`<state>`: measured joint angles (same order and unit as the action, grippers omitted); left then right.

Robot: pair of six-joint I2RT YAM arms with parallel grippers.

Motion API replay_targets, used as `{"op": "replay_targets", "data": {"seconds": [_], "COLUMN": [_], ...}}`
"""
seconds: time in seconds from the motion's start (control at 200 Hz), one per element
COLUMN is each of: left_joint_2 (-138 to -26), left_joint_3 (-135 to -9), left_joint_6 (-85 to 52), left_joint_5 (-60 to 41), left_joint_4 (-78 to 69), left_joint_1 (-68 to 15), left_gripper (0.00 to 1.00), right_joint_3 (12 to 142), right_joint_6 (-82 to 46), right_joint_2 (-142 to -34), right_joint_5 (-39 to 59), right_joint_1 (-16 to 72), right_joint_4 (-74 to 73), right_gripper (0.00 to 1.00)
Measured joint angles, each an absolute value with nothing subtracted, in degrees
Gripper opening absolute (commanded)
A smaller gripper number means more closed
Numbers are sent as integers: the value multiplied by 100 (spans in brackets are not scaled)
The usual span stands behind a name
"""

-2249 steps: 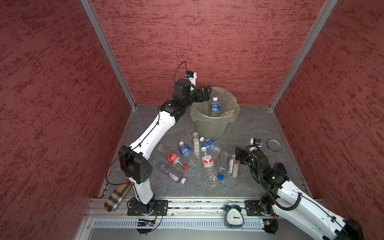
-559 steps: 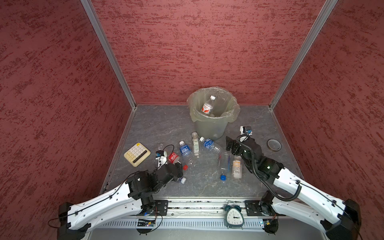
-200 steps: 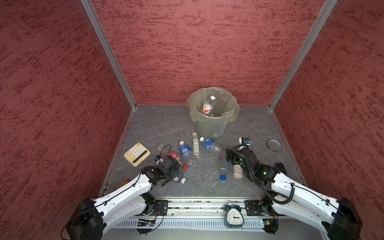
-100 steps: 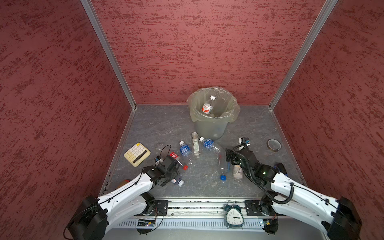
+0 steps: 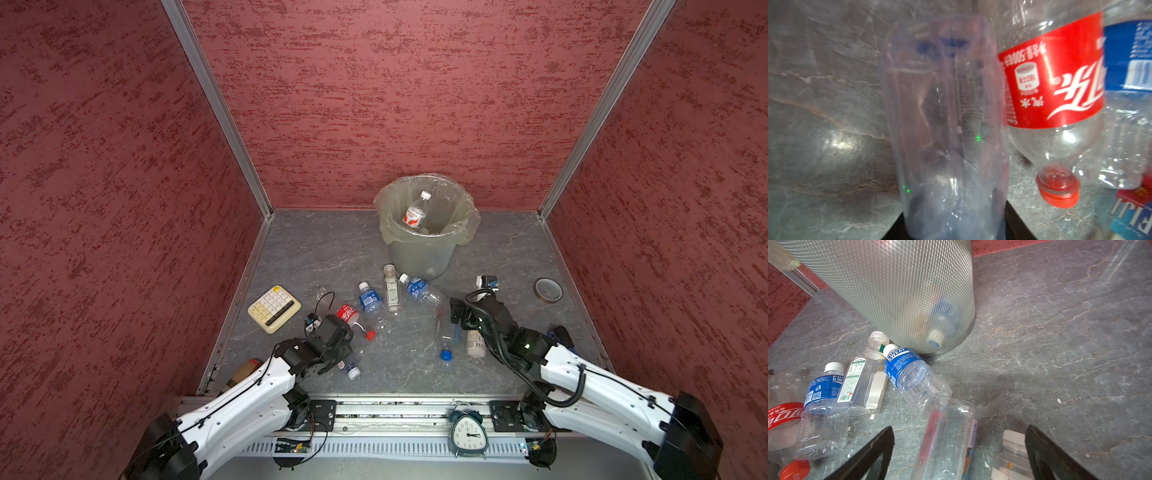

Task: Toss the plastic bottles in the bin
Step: 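Lower the left gripper onto the large clear bottle and close it, then lift the large clear bottle with the left gripper and carry it over the bin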

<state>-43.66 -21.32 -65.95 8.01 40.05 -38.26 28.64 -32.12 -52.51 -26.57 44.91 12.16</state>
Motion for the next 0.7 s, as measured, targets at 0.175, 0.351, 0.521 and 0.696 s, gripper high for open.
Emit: {"op": "replay_targets", "data": {"seconds": [0.175,0.351,0.521,0.696], "left_joint_2": [-3603,-2969,-2698,-2681], "left_joint_3": [-2132,-2150,-2261,-2508], "left_joint_6": [-6622,-6589,-6025,-5266], "left_joint_5": [1055,1389,1516,1546], "left_joint_4": [4359,4724,4639,4331], "left_joint_1": [-3924,-4160,-4366,-4488], "left_gripper": [48,53,57,55], "right_joint_3": [2864,2864,2799,2517], "right_joint_6": [-3212,-3210,-3194,-3148], "right_joint_2": [-5284,-5284,-5249,-5041], "right_joint_5": [-2657,-2659,-2657,-2657], "right_joint_1": [4491,4491,4491,4493], "right_joint_4": [1205,1203,1135,1022], "right_gripper": [99,99,99,99]}}
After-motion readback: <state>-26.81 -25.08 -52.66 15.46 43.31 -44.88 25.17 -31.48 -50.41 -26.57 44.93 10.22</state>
